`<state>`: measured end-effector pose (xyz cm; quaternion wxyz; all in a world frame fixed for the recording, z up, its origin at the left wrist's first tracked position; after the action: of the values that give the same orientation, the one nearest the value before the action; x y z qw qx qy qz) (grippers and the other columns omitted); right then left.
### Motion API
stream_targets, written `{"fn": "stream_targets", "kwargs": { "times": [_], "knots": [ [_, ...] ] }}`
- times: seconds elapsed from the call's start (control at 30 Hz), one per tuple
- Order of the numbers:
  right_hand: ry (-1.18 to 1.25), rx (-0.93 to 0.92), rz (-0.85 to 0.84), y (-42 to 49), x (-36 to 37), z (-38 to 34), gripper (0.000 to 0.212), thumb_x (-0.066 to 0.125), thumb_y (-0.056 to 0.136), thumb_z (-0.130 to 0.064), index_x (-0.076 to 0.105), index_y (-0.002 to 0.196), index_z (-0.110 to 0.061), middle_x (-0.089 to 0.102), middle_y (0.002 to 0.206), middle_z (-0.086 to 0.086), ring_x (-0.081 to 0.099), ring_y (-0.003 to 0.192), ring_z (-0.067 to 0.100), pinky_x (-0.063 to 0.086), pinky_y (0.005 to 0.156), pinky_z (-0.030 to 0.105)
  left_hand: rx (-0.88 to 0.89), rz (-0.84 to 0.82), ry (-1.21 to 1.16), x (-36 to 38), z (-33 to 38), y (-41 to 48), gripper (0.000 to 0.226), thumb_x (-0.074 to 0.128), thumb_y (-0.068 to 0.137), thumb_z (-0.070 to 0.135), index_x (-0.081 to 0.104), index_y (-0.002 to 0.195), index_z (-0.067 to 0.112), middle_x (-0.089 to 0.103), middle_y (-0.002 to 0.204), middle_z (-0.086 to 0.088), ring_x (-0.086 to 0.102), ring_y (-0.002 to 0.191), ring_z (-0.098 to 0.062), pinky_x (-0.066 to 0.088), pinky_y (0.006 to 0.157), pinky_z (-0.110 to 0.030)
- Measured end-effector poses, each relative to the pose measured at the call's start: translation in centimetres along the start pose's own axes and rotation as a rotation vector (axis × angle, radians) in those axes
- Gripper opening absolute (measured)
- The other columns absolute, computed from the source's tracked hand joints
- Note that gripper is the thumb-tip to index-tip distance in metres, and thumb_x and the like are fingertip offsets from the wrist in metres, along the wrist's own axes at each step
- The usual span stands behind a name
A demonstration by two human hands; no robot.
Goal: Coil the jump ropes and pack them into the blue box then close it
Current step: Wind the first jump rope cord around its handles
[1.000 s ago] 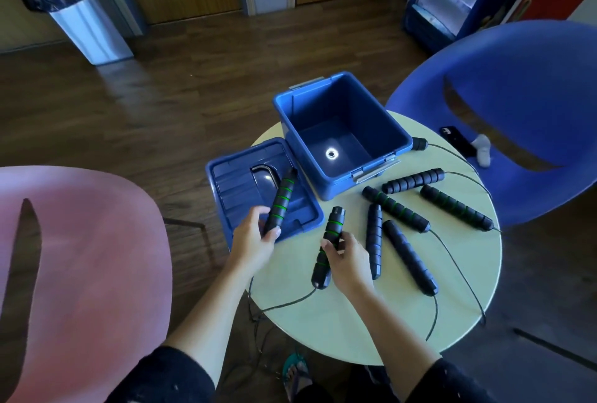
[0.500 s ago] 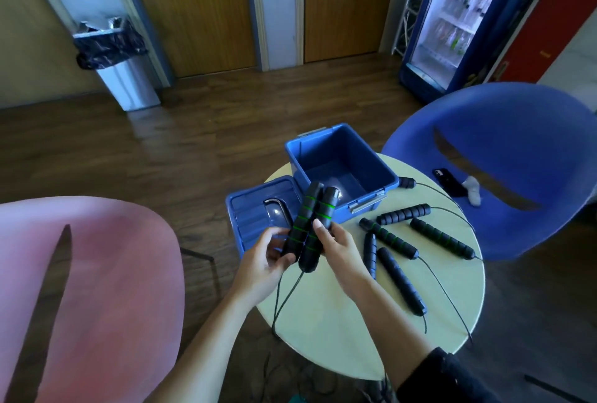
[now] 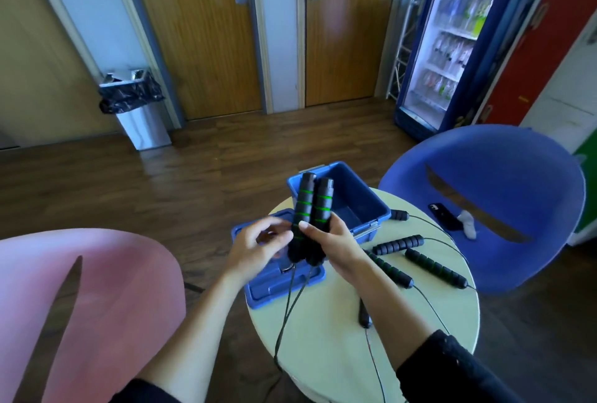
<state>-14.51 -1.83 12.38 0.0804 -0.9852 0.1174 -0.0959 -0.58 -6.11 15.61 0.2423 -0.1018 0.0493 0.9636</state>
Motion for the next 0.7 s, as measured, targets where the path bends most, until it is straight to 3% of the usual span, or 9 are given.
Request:
{"fn": "stream_targets", "kwargs": {
  "times": [0.13,0.23,0.3,0.37,0.43,0.5,0.53,0.6,0.7],
  "knots": [
    [-0.135,-0.005,-0.236,-0.5,2.0,-3.2,0.034,0.067,0.088,-0.007,0.054,0.119,-0.002,0.067,0.106,0.013,0.067,0.092,0.014,0.055,0.079,0.023,-0.049,-0.005,-0.087,-0.5,4.8,3.4,0.028,0.066,0.080,0.042,0.066,0.101,0.024,0.070,0.089,0.004,0.066,0.075,-0.010,0.053,0.064,-0.027],
    [-0.221,0.003,-0.369,-1.2,3.4,-6.5,0.020,0.060,0.092,-0.003,0.056,0.112,-0.003,0.065,0.091,0.005,0.068,0.074,0.004,0.051,0.062,0.015,0.021,-0.027,-0.029,0.0,9.7,5.6,0.011,0.070,0.085,0.036,0.069,0.088,0.025,0.068,0.086,0.006,0.062,0.077,-0.005,0.047,0.069,-0.022],
    [-0.252,-0.005,-0.405,-1.6,3.5,-8.9,0.015,0.061,0.092,-0.006,0.057,0.105,-0.007,0.064,0.091,0.010,0.068,0.081,0.017,0.054,0.072,0.027,0.054,-0.016,0.005,-0.1,11.9,6.4,0.015,0.077,0.077,0.037,0.072,0.083,0.025,0.068,0.087,0.006,0.062,0.081,-0.009,0.047,0.074,-0.026],
    [-0.296,-0.011,-0.418,-1.4,3.2,-10.6,0.028,0.068,0.085,-0.014,0.058,0.111,-0.006,0.064,0.101,0.016,0.062,0.099,0.035,0.048,0.094,0.053,0.075,-0.031,-0.002,-0.1,13.5,6.8,0.022,0.078,0.068,0.040,0.075,0.082,0.024,0.070,0.085,0.004,0.063,0.081,-0.010,0.048,0.074,-0.027],
    [-0.316,0.000,-0.405,-1.3,2.8,-11.9,0.042,0.069,0.083,-0.013,0.055,0.120,0.000,0.066,0.106,0.017,0.062,0.104,0.037,0.043,0.102,0.055,0.117,0.003,0.015,-0.3,14.9,7.0,0.025,0.077,0.066,0.040,0.076,0.080,0.021,0.071,0.081,0.004,0.063,0.077,-0.010,0.047,0.074,-0.026],
    [-0.341,-0.021,-0.368,-1.3,2.6,-12.9,0.051,0.073,0.078,-0.017,0.053,0.122,0.000,0.066,0.110,0.024,0.063,0.104,0.043,0.046,0.098,0.055,0.156,0.100,0.012,-0.8,16.1,7.1,0.024,0.077,0.067,0.039,0.074,0.078,0.018,0.068,0.078,0.001,0.060,0.073,-0.010,0.046,0.070,-0.025],
    [-0.365,-0.065,-0.316,-1.2,2.4,-13.6,0.054,0.076,0.075,-0.018,0.053,0.121,-0.002,0.066,0.108,0.022,0.065,0.100,0.041,0.049,0.092,0.053,0.162,0.157,0.007,-1.1,16.3,7.2,0.023,0.079,0.069,0.037,0.074,0.077,0.017,0.067,0.077,0.000,0.060,0.073,-0.011,0.046,0.068,-0.024],
    [-0.421,-0.145,-0.192,-1.2,1.6,-14.8,0.062,0.084,0.070,-0.019,0.049,0.120,-0.009,0.066,0.103,0.006,0.066,0.094,0.021,0.055,0.083,0.035,0.156,0.255,-0.007,-1.9,16.7,7.2,0.022,0.079,0.073,0.035,0.073,0.079,0.014,0.066,0.078,0.000,0.059,0.073,-0.011,0.046,0.066,-0.022],
    [-0.662,-0.259,-0.065,-1.7,1.3,-15.6,0.068,0.090,0.062,-0.032,0.046,0.113,-0.019,0.060,0.101,-0.007,0.060,0.087,0.005,0.048,0.065,0.013,0.116,0.325,-0.041,-3.0,16.5,7.4,0.028,0.078,0.074,0.037,0.073,0.085,0.012,0.066,0.082,-0.001,0.060,0.078,-0.014,0.048,0.070,-0.026]
  ]
}}
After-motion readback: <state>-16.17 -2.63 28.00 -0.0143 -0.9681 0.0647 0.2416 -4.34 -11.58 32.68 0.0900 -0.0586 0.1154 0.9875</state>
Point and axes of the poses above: each hand's wrist, its own y-axis towards the middle knuckle, its own x-axis out of the palm, z = x × y, the point moved 10 cm from there along y, towards the middle knuckle
